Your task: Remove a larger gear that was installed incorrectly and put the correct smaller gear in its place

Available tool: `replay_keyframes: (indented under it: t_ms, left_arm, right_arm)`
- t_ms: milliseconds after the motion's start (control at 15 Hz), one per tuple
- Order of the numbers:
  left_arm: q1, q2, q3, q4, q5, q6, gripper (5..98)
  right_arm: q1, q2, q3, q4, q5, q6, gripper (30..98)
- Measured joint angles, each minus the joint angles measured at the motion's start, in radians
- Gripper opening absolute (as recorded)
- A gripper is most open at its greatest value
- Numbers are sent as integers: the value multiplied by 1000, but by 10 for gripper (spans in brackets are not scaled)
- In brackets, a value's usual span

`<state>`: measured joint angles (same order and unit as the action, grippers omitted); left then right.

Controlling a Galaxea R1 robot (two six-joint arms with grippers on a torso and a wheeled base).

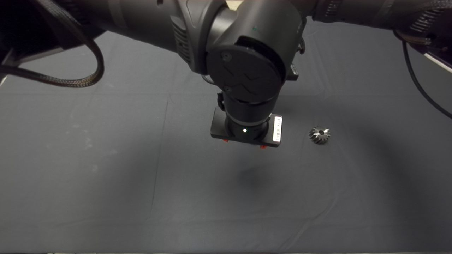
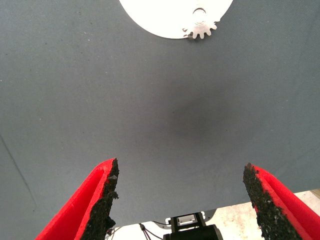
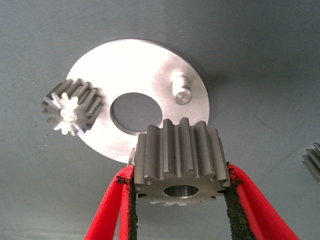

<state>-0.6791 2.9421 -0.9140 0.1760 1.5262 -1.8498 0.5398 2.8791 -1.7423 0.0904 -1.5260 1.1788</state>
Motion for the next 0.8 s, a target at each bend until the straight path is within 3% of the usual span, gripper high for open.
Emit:
replay_keyframes:
  t_ms: [400,800]
  left_arm:
    - [0,0,0,0,0,0,635]
    - [0,0,0,0,0,0,635]
  right_arm:
    - [-66,6,-69,-1,0,-6,351]
    - [-66,38,-103,-8,0,-26,351]
